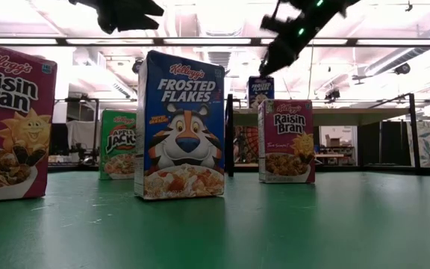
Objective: Stack cereal on shelf
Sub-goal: Put the top left pink cereal box on the shelf
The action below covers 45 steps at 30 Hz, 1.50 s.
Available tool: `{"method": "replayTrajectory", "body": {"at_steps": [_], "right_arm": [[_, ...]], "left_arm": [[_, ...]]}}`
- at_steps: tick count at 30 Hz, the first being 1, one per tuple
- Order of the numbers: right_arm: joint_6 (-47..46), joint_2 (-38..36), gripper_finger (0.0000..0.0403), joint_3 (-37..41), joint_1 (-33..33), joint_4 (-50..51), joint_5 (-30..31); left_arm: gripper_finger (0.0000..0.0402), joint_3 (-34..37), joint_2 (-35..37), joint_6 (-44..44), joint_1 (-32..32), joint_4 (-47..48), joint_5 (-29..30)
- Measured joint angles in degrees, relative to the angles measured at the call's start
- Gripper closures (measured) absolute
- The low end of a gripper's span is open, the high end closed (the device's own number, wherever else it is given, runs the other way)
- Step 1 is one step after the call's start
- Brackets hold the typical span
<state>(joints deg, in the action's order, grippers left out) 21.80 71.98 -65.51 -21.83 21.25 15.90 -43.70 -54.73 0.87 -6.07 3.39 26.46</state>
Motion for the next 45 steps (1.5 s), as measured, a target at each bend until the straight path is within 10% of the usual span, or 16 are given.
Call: {"method": "replayTrajectory", "body": {"at_steps": [22,45], "right_arm": [[-8.3,-27.5,0.0394,29.5,25.0,-19.1,0.1],[-14.7,-29.3,0.0394,37.4,29.9,-26.6,0.2]], "left_arm": [[0.0127,-11.8,-17.3,12.2,-0.3,14.8,-9.5],[0.0127,-13.9,-29.9,17.4,1.9,21.2,-9.1]]}}
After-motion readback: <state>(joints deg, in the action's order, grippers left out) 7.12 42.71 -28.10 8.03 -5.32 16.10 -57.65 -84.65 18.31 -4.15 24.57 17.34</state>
